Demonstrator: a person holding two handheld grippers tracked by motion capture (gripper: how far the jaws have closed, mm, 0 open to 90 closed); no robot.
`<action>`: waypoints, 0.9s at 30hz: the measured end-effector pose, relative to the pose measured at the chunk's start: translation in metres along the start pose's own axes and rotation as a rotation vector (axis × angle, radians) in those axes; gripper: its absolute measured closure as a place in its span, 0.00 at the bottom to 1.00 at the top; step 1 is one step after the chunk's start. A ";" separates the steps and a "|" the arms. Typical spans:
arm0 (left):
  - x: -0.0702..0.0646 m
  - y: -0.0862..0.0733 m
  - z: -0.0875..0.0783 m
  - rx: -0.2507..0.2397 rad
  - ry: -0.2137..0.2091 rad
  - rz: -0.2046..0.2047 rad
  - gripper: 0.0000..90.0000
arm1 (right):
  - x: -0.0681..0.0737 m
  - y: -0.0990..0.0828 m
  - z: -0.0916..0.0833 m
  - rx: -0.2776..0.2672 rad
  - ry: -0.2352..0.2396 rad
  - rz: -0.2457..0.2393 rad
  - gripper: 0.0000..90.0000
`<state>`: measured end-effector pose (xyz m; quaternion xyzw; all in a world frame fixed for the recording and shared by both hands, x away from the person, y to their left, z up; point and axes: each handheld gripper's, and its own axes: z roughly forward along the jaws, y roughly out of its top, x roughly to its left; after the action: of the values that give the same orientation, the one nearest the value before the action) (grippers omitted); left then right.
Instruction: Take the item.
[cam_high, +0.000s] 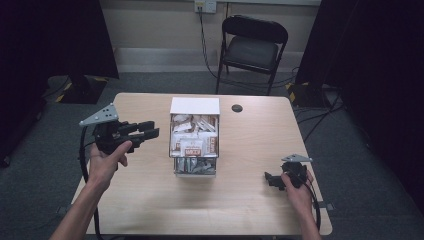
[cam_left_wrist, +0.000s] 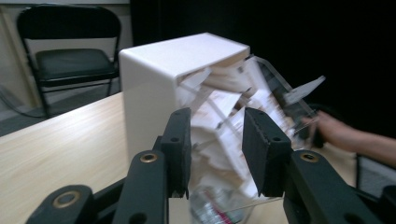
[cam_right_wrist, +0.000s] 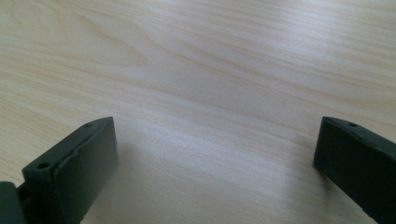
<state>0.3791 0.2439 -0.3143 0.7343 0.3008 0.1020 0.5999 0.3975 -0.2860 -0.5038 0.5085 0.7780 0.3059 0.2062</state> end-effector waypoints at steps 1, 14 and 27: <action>0.000 0.000 0.000 0.000 0.000 0.000 0.70 | 0.000 0.000 0.000 0.000 0.000 0.000 0.00; -0.012 0.015 0.020 0.024 -0.104 0.001 0.66 | 0.000 0.000 0.000 0.000 0.000 0.000 0.00; -0.025 0.014 0.054 0.096 -0.095 -0.009 0.55 | 0.000 0.000 0.000 0.000 0.000 0.000 0.00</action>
<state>0.3913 0.1845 -0.3097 0.7648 0.2799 0.0499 0.5781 0.3976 -0.2860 -0.5038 0.5084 0.7781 0.3058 0.2062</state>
